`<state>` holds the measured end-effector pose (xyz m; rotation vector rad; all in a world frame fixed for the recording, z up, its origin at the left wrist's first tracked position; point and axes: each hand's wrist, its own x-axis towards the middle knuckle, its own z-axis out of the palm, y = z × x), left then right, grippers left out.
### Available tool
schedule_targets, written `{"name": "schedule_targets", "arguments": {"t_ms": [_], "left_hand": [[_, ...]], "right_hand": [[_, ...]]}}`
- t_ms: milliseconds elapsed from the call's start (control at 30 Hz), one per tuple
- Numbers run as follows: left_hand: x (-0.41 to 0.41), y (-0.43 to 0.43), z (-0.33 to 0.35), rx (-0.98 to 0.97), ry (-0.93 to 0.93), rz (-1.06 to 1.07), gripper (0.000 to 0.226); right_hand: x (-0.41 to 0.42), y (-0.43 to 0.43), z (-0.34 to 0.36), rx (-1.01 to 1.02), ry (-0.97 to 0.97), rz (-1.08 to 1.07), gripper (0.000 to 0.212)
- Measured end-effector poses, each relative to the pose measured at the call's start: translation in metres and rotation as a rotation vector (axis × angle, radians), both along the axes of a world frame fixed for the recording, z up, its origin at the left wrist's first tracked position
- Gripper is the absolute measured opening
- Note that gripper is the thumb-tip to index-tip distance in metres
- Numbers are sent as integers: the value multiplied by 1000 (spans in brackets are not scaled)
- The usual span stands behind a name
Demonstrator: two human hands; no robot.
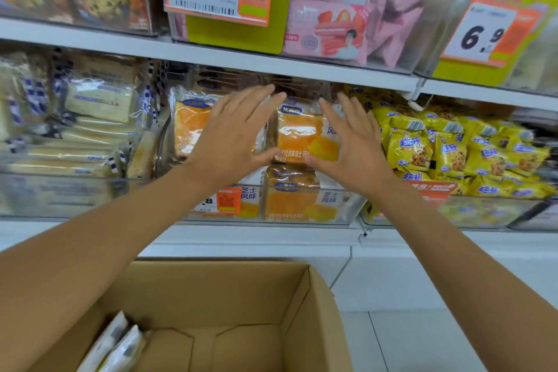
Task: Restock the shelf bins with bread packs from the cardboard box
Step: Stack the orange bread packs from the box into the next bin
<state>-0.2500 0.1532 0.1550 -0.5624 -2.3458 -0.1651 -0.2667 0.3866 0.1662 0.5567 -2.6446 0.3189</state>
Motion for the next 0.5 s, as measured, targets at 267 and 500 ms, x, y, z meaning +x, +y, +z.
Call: {"name": "schedule_targets", "arguments": {"t_ms": [267, 500], "left_hand": [[98, -28, -65, 569, -437, 33, 18], [197, -95, -189, 712, -893, 360, 15]], "right_hand": [[97, -51, -63, -215, -88, 199, 30], [182, -89, -195, 3, -879, 194, 35]]}}
